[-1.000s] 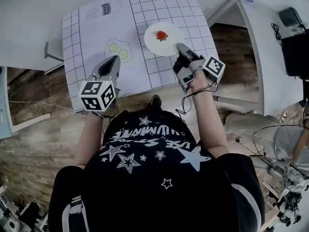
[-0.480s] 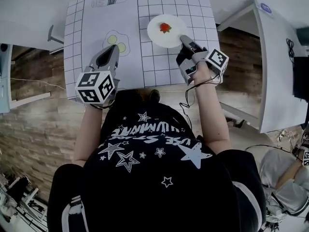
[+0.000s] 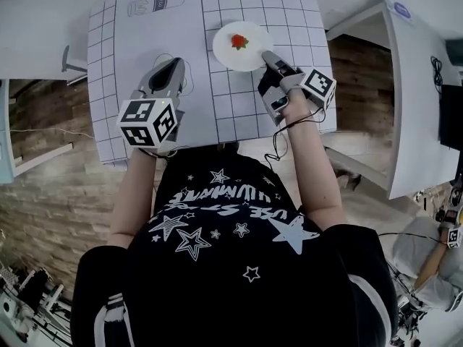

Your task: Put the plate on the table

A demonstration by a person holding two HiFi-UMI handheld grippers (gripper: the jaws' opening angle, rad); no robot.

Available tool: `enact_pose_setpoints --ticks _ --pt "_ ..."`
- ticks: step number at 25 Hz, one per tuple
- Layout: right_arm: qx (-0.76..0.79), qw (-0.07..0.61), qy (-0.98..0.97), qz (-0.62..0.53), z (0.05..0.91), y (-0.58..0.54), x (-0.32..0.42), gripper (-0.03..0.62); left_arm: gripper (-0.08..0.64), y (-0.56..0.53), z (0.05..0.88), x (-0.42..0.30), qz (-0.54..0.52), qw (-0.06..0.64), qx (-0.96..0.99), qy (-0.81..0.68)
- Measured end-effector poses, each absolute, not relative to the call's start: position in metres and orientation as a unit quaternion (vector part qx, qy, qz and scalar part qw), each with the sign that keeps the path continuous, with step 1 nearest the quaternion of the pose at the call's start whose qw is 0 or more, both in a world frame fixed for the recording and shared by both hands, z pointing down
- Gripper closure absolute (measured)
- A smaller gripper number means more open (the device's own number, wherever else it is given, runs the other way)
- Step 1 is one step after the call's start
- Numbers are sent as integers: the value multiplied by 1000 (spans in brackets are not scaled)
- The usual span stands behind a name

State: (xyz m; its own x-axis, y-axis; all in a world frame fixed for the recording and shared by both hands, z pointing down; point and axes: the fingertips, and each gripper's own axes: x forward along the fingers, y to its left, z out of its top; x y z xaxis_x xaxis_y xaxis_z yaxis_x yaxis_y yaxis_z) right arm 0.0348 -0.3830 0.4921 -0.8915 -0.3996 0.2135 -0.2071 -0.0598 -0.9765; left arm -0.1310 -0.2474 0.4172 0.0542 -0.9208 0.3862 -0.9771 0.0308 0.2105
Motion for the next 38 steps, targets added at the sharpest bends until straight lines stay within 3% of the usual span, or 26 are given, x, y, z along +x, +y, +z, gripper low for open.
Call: enact_pose_setpoints --ticks 14,38 --pt "-247 55 683 -685 525 -421 5 571 551 -289 439 -166 63 213 696 -683" --pt "-313 -44 714 -625 542 -428 2 570 551 -278 457 -173 45 268 678 -682"
